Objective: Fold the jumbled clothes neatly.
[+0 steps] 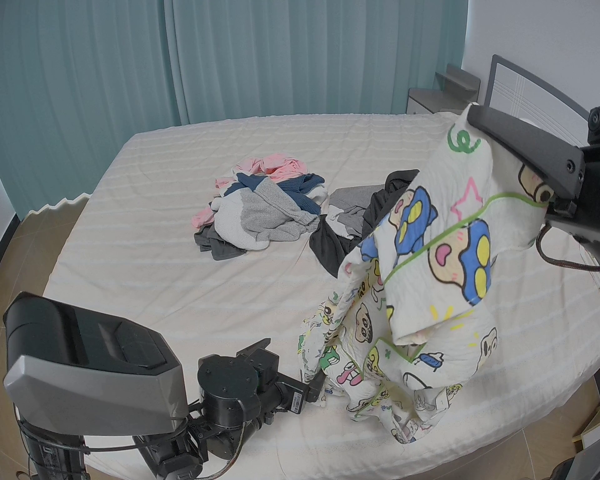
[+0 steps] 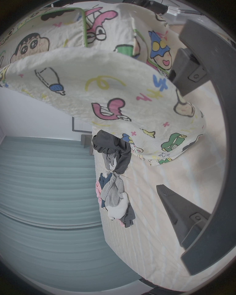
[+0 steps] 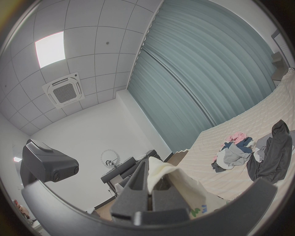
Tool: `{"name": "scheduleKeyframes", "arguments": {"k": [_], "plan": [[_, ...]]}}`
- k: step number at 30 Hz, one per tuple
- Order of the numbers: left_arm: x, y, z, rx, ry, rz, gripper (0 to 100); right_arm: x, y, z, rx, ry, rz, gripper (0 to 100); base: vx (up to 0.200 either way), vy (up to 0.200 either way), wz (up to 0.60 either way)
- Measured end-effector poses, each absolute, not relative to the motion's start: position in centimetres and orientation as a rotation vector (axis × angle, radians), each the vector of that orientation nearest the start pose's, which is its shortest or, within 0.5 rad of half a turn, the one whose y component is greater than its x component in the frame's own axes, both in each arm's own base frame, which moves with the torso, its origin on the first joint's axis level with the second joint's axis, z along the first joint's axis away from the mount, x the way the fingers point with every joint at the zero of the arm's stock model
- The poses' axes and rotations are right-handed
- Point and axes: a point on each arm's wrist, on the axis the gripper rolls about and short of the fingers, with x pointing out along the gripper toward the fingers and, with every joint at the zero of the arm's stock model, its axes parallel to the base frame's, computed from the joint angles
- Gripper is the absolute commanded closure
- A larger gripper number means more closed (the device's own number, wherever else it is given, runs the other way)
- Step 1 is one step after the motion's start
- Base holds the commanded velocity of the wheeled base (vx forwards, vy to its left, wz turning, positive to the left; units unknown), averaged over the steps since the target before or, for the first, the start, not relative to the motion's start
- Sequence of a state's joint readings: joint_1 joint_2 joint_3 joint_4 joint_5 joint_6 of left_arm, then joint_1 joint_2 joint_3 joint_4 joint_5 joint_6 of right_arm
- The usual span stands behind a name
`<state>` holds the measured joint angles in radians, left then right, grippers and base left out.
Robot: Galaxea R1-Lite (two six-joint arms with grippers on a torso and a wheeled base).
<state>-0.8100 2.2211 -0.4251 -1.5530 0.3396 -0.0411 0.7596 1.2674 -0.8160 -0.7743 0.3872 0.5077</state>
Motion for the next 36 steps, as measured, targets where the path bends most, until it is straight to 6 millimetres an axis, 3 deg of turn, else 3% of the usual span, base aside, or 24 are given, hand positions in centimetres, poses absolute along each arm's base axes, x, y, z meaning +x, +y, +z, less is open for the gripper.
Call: {"name": "scheduleKeyframes", "arguments": {"k": [18, 36], "plan": [[23.7, -21.3, 2.3, 0.153, 0.202, -0.335, 0, 13.5, 13.7, 31.2, 0.510, -0.052, 1.195, 100, 0.000, 0.000, 0.00], [24.2, -23.8, 0.6, 0.079, 0.219, -0.468, 0, 13.6, 14.0, 31.1, 0.507, -0.041, 1.200, 100, 0.000, 0.000, 0.00]]}}
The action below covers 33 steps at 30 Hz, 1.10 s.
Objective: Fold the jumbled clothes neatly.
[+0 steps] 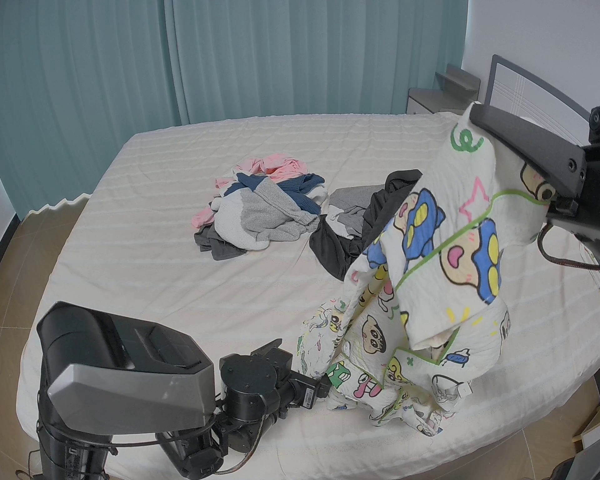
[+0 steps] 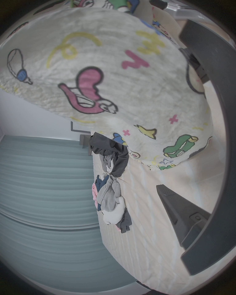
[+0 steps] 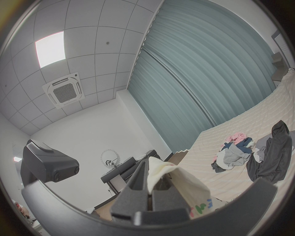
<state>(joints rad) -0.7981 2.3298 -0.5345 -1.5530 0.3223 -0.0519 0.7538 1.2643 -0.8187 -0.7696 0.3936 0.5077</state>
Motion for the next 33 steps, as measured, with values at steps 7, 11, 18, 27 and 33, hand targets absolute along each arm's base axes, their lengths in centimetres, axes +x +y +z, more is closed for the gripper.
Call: {"name": "scheduleKeyframes", "arguments": {"k": [7, 11, 18, 27, 33], "plan": [[24.2, -24.0, -0.2, 0.057, 0.247, -0.472, 100, 13.6, 13.8, 31.0, 0.510, -0.040, 1.190, 100, 0.000, 0.000, 0.00], [23.7, -23.6, -0.2, 0.028, 0.274, -0.485, 100, 14.0, 13.4, 30.2, 0.505, -0.019, 1.154, 100, 0.000, 0.000, 0.00], [22.9, -21.9, 1.9, -0.061, 0.283, -0.478, 100, 14.9, 11.9, 28.6, 0.495, 0.012, 1.055, 100, 0.000, 0.000, 0.00], [21.7, -17.8, 5.5, -0.102, 0.241, -0.406, 100, 16.3, 8.5, 27.8, 0.486, -0.012, 0.859, 100, 0.000, 0.000, 0.00], [21.3, -15.6, 8.9, -0.127, 0.129, -0.315, 100, 16.8, 6.8, 27.5, 0.483, -0.029, 0.758, 100, 0.000, 0.000, 0.00]]}}
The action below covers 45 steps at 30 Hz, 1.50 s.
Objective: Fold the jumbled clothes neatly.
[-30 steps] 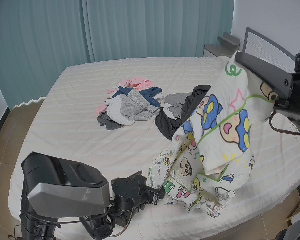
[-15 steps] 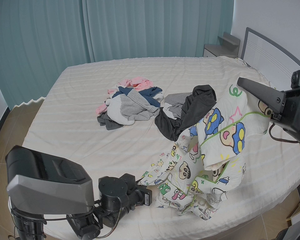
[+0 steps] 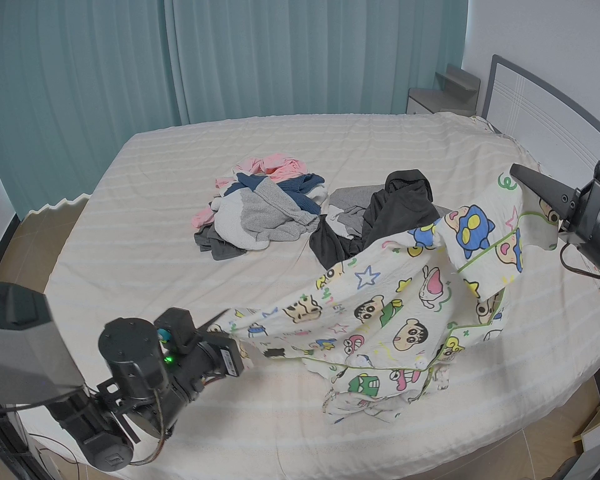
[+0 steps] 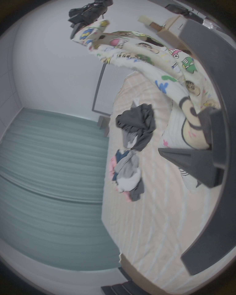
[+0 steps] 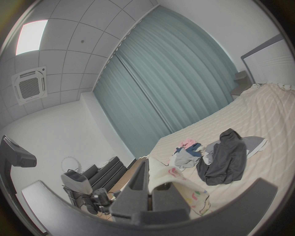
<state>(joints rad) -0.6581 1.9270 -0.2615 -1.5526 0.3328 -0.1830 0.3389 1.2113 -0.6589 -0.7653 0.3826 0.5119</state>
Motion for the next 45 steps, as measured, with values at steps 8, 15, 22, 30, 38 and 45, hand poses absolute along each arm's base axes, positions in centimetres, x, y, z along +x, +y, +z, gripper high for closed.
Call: {"name": "scheduleKeyframes", "arguments": {"k": [8, 15, 22, 30, 38, 45], "plan": [[20.4, -12.7, 13.6, -0.121, -0.055, -0.207, 100, 16.3, 5.4, 27.8, 0.476, -0.069, 0.695, 100, 0.000, 0.000, 0.00], [18.9, -10.2, 18.1, -0.100, -0.245, -0.142, 100, 14.5, 4.8, 29.1, 0.468, -0.133, 0.709, 100, 0.000, 0.000, 0.00], [18.0, -8.3, 23.2, -0.093, -0.423, -0.065, 100, 12.2, 4.7, 30.2, 0.467, -0.155, 0.763, 100, 0.000, 0.000, 0.00], [15.8, -6.9, 25.8, -0.110, -0.511, -0.069, 100, 10.7, 4.6, 31.1, 0.459, -0.193, 0.827, 100, 0.000, 0.000, 0.00], [14.3, -6.2, 25.7, -0.118, -0.524, -0.069, 100, 10.4, 4.7, 31.0, 0.461, -0.186, 0.852, 100, -0.150, 0.000, 0.00], [13.9, -6.0, 25.0, -0.101, -0.509, -0.085, 100, 10.5, 4.8, 30.9, 0.464, -0.176, 0.852, 100, -0.086, 0.000, 0.00]]}}
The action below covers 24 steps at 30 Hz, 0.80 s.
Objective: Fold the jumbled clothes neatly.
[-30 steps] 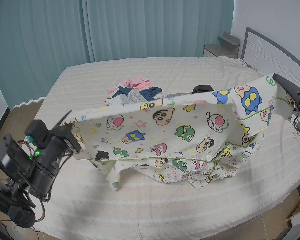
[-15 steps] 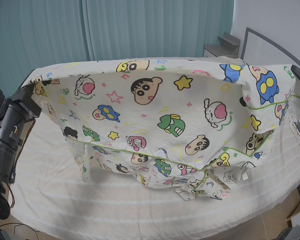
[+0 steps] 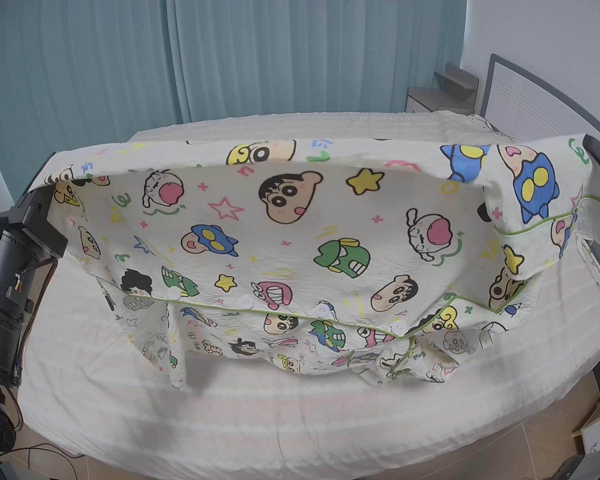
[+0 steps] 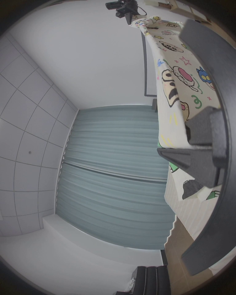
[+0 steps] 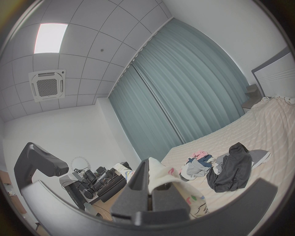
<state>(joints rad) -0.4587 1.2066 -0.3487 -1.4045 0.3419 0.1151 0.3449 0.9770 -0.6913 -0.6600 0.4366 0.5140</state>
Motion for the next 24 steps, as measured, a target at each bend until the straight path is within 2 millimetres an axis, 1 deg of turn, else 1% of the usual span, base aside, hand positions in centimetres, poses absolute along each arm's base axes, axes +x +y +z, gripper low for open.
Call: {"name": "scheduleKeyframes", "arguments": {"k": [3, 11, 16, 24], "plan": [[13.7, -6.0, 24.6, -0.089, -0.500, -0.100, 100, 10.5, 4.8, 30.6, 0.466, -0.154, 0.848, 100, 0.000, 0.000, 0.00], [13.8, -5.4, 24.9, -0.084, -0.513, -0.069, 100, 10.6, 4.8, 30.2, 0.469, -0.111, 0.839, 100, 0.000, 0.000, 0.00], [14.1, -5.0, 24.9, -0.075, -0.512, -0.037, 100, 10.6, 4.9, 30.2, 0.471, -0.103, 0.846, 100, 0.000, 0.200, 0.00], [14.1, -4.9, 24.9, -0.075, -0.511, -0.023, 100, 10.5, 5.1, 30.1, 0.473, -0.098, 0.861, 100, 0.000, 0.200, 0.00]]}}
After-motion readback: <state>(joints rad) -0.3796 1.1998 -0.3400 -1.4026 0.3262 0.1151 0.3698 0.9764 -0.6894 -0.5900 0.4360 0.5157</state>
